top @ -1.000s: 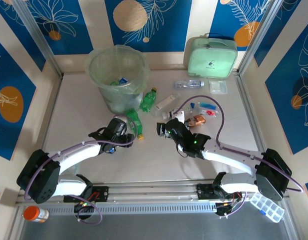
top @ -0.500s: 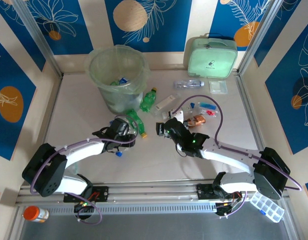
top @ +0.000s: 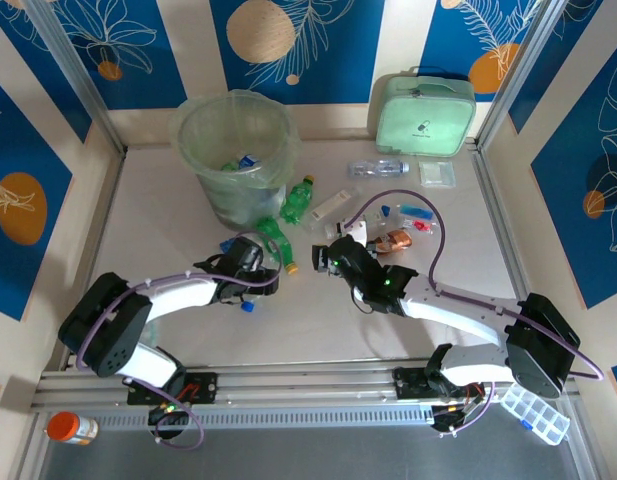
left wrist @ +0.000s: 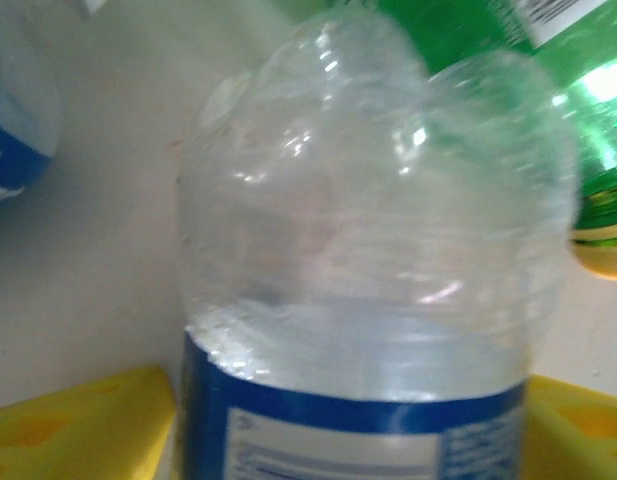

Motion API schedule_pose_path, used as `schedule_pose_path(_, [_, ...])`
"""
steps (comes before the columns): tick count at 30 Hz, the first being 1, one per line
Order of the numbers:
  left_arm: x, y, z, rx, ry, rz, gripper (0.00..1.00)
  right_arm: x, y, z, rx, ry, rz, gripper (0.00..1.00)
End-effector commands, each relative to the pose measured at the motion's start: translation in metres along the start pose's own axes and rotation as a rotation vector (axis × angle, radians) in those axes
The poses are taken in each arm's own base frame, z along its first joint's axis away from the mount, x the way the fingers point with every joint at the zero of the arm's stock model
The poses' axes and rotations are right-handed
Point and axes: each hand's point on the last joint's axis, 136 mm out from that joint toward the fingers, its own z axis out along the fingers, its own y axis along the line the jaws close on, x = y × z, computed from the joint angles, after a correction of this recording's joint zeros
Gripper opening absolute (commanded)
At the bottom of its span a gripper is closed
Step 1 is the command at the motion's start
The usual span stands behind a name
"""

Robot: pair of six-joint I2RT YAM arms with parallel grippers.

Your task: Put the plastic bottles in the bin

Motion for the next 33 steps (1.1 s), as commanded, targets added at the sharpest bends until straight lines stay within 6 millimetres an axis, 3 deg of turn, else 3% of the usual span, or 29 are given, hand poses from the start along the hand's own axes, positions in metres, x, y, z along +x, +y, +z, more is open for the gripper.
schedule_pose_path(1, [0.018,0.0,0.001,0.01,0.065,0.005,0.76,-0.013,0.008,-0.004,-0.016,-0.029,0.004,0.91])
schedule_pose_path(10, [0.009,-0.004,-0.015,0.035,0.011,0.008,0.51,-0.013,0.008,-0.003,-0.013,-0.032,0.003,0.91])
schedule_pose_path(14, [0.004,-0.005,-0.034,0.056,-0.034,-0.01,0.49,-0.014,0.006,-0.005,-0.011,-0.034,0.006,0.91])
schedule_pose_path(23, [-0.015,-0.018,-0.105,0.162,-0.173,-0.018,0.47,-0.014,0.007,-0.007,-0.022,-0.037,0.006,0.91])
schedule_pose_path(33, [-0.066,-0.034,-0.19,0.228,-0.389,0.018,0.45,-0.013,0.011,-0.006,-0.024,-0.037,-0.004,0.91])
